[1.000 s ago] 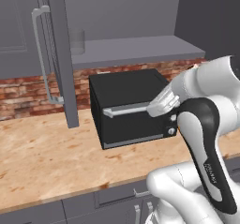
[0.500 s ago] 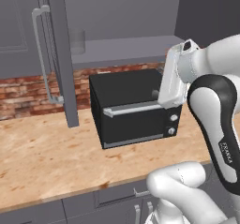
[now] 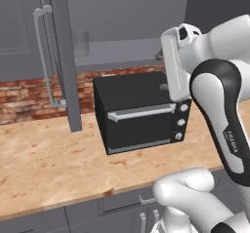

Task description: There is a bowl on the dining counter. Grab a lemon wedge from the fridge and place it in the bowl. Then get the liquor bottle and glass cup from the cabinet and place them next to the bowl.

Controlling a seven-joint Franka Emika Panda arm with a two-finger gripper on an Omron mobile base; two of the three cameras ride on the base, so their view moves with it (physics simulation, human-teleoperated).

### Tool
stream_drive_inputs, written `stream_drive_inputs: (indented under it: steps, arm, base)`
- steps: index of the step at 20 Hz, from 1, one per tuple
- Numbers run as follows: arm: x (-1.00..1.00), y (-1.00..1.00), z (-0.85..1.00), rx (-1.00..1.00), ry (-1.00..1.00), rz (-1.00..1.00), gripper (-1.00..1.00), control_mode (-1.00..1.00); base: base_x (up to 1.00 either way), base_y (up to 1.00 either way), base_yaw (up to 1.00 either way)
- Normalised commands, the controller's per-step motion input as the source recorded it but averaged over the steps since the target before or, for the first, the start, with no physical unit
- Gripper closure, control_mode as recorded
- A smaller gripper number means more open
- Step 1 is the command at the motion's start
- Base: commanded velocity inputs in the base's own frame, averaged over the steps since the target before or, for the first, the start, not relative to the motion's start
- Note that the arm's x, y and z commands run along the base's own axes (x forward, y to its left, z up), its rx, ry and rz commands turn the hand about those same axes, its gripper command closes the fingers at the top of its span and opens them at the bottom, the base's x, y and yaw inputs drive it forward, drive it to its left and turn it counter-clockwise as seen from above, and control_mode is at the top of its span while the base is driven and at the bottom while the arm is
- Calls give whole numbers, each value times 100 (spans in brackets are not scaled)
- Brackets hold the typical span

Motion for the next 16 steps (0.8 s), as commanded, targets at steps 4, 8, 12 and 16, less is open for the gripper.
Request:
stream_drive_inputs:
  steps: [4,8,12,16]
  arm:
    - [42,0,0,-19,-24,20,-100,-100]
    - [42,5,7,-12,-26,17,-100,-100]
    - [36,13,0,-10,-21,8,-100,-100]
    - [12,0,0,-5,-17,5,-100,-100]
  base:
    - [0,0,0]
    - [0,0,0]
    - [0,0,0]
    - [0,0,0]
